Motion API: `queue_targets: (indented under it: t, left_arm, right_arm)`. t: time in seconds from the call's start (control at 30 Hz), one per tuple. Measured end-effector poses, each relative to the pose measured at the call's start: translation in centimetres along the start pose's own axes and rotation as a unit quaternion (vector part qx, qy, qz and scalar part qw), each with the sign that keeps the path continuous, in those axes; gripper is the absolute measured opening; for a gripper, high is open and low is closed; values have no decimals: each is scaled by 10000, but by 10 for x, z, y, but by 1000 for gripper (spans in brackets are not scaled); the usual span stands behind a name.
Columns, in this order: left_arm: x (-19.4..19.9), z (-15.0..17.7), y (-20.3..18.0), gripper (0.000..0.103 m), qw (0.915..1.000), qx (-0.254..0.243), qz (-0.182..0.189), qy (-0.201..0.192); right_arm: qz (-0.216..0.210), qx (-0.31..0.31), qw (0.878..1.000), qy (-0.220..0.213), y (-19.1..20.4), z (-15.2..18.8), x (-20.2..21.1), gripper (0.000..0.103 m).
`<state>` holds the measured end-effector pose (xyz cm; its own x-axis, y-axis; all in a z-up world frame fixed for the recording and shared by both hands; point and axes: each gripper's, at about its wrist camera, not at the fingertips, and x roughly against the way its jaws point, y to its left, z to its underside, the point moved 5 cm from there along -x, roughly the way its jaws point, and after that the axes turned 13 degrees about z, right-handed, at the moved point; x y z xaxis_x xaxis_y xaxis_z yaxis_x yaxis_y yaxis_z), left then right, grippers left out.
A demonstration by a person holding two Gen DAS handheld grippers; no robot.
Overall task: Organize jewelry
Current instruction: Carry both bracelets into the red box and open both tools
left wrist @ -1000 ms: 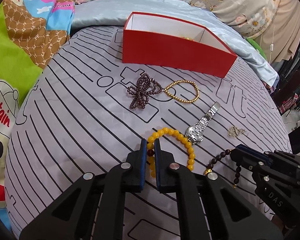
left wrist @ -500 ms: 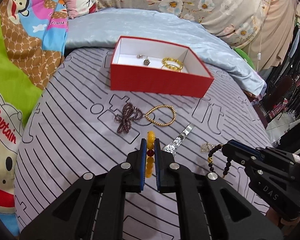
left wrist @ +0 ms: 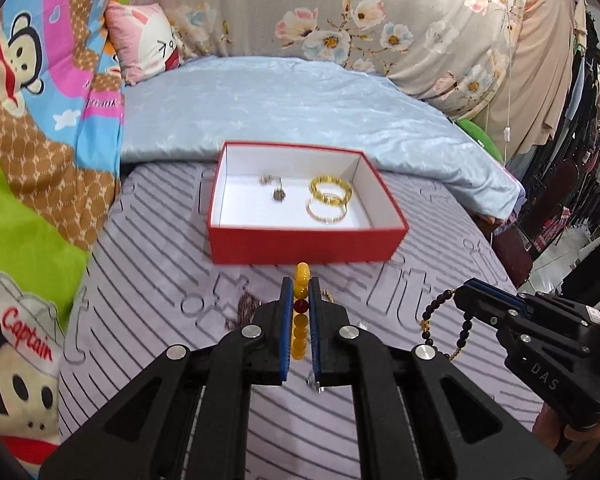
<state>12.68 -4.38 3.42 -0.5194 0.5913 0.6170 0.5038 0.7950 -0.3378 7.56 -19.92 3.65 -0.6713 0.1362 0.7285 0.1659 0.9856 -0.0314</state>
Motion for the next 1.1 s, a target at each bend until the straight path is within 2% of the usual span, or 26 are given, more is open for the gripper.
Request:
queue_targets:
  t: [0.3, 0.57, 0.8, 1.1]
  left_arm:
    - [-19, -68, 3, 7, 9988, -292, -112, -389]
    - [-64, -104, 17, 7, 9985, -338, -231, -363]
    - [-102, -109, 33, 7, 9988, -246, -386, -178]
    - [-141, -103, 57, 7, 9986, -65, -509, 95]
  right_arm:
    - [-35, -5, 9991, -422, -3, -74, -17, 7]
    - [-98, 59, 9987, -494, 10, -117, -54, 7]
    - [-215, 123, 9993, -289, 30, -126, -98, 7]
    - [-439, -31, 9989, 168, 29, -116, -151, 7]
